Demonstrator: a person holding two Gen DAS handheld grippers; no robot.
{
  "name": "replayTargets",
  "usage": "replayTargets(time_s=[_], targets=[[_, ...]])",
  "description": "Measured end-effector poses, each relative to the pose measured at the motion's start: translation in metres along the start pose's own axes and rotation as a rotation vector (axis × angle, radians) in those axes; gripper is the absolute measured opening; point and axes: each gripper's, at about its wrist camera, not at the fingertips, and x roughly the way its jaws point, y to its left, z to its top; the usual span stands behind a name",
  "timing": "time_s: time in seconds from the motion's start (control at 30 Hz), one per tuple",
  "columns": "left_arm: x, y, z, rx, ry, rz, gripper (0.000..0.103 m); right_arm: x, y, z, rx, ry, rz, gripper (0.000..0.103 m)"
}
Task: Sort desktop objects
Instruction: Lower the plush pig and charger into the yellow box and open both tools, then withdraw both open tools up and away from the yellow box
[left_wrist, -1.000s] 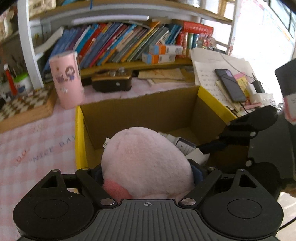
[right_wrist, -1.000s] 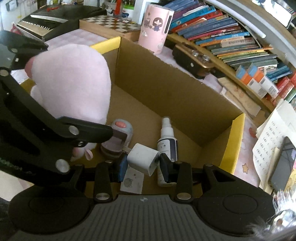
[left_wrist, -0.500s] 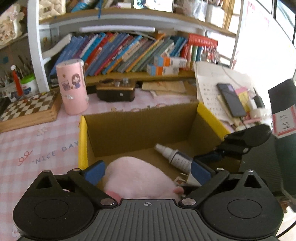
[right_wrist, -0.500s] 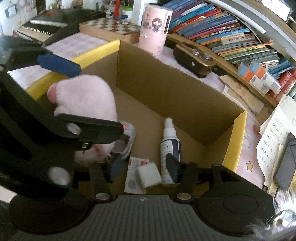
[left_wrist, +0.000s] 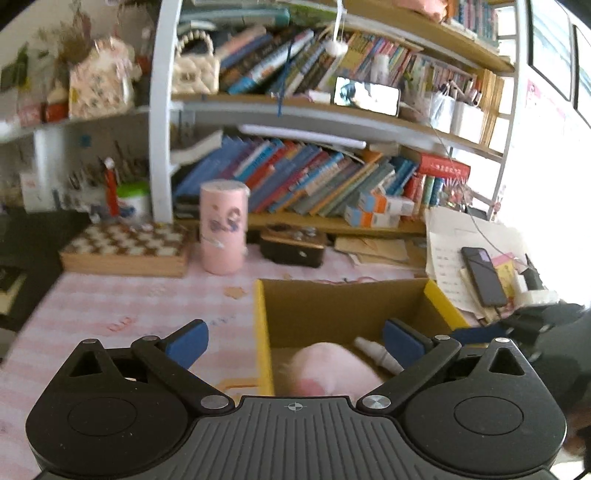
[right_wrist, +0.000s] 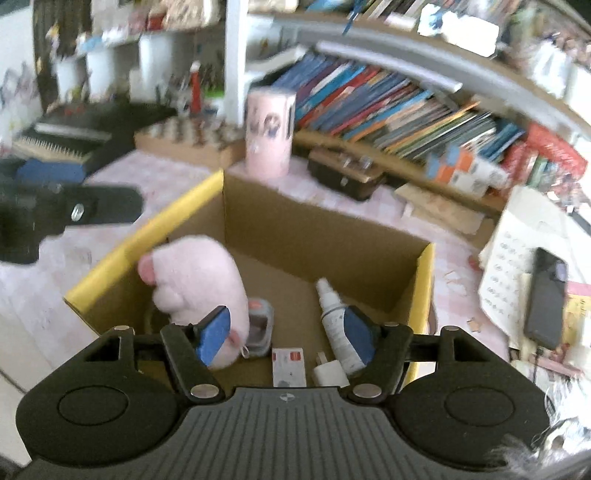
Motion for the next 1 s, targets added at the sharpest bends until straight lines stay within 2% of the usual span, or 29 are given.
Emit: replayTargets(time_s=[0.2, 0.33, 0.37, 0.6, 0.73, 1.0], targets=[[-0.044, 0.012, -0.017, 0.087, -0.069, 0.056, 0.103, -0.039, 0.017, -0.003, 0.112, -0.109, -0.057, 0.070], [-0.067, 0.026, -0.029, 0.067, -0.079, 0.098, 0.103, -0.058, 0.035, -0.011, 0.184, -0.156, -0.101, 0.074], [-0.073, 0.031, -0.033, 0.057, -0.079, 0.103, 0.103, -0.060, 0.040, -0.014, 0.199, -0.156, -0.105, 0.077], [-0.105, 0.056, -0.057, 0.019, -0.066, 0.156, 0.103, -0.073, 0.083, -0.037, 0.260, -0.129, -0.128, 0.081], [-0.123, 0.067, -0.073, 0.017, -0.049, 0.172, 0.103, -0.084, 0.107, -0.055, 0.304, -0.139, -0.161, 0.082], [-0.153, 0.079, -0.102, 0.026, -0.004, 0.176, 0.103, -0.100, 0.158, -0.086, 0.297, -0.087, -0.143, 0.082]])
